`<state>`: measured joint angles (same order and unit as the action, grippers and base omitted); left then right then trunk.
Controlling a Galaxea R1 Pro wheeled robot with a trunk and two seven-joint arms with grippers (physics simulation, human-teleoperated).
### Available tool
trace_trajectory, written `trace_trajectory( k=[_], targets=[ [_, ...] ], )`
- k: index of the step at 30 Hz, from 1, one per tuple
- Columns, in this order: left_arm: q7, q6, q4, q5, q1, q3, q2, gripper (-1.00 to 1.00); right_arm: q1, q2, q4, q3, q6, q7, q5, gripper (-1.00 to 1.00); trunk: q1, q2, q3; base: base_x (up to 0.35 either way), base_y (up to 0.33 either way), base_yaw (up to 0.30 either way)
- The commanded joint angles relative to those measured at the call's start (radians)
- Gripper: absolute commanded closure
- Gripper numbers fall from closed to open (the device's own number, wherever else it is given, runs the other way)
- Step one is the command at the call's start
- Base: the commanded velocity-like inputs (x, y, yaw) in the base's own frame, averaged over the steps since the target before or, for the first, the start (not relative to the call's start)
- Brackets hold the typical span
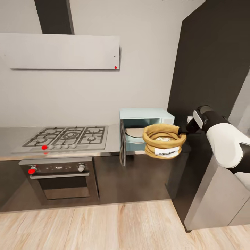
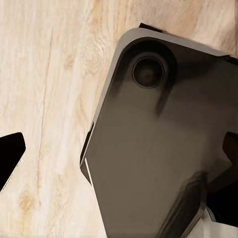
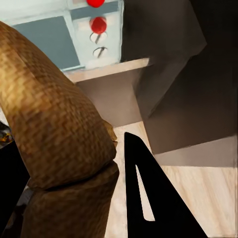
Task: In the kitchen, take the popcorn bag from the countertop, put it into the microwave, and heat it until the popcorn is cooked so the cooked popcorn ends up inside the bag.
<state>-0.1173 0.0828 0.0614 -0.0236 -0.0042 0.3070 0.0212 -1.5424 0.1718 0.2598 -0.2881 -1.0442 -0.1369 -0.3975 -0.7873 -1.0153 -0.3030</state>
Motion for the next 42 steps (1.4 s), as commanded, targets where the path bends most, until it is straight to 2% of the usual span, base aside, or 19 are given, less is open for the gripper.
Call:
trace_trajectory(
  k=[1, 19, 42],
  targets=[
    [-0.002, 0.003, 0.0, -0.002, 0.0, 0.001, 0.0, -1.0, -0.001, -0.001, 0.001, -0.005, -0.003, -0.008, -0.01, 1.0, 0.0, -0.001, -0.001, 0.0, 0.0, -0.285],
    [-0.002, 0.003, 0.0, -0.002, 0.0, 0.001, 0.001, -1.0, -0.001, -0.002, 0.01, -0.005, -0.003, -0.007, -0.012, 1.0, 0.0, -0.001, -0.001, 0.0, 0.046, -0.285],
    [-0.002, 0.003, 0.0, -0.002, 0.0, 0.001, 0.002, -1.0, -0.001, -0.002, 0.015, -0.005, -0.003, -0.007, -0.014, 1.0, 0.0, -0.001, -0.001, 0.0, 0.314, -0.003]
  ],
)
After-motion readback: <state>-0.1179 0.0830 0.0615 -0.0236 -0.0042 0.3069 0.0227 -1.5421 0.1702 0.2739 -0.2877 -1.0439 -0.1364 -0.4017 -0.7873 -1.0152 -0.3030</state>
